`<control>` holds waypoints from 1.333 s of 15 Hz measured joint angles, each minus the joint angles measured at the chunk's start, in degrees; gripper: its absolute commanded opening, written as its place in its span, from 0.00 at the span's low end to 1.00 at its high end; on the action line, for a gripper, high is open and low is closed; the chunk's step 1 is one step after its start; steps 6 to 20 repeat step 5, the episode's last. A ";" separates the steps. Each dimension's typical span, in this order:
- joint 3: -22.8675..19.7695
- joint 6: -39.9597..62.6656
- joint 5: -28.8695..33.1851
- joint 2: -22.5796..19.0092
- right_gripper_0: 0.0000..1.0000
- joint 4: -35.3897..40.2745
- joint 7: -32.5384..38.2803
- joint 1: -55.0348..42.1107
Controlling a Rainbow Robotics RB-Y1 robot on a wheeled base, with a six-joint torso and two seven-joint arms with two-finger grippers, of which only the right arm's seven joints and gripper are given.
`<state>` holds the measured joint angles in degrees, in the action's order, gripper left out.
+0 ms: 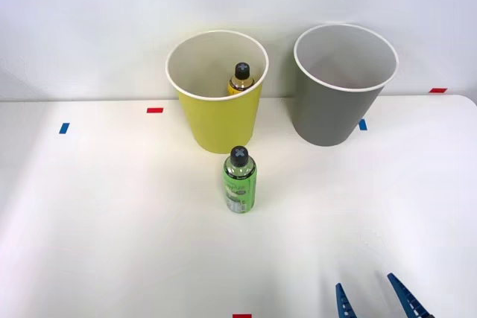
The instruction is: Put cans in the gray bin, plastic bottles in the light green bin
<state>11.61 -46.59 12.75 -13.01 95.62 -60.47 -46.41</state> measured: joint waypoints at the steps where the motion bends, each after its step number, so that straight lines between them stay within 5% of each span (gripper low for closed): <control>1: 0.00 0.00 0.00 0.00 1.00 0.00 0.00 0.00; 20: 0.00 0.00 0.00 0.00 1.00 0.00 0.00 0.00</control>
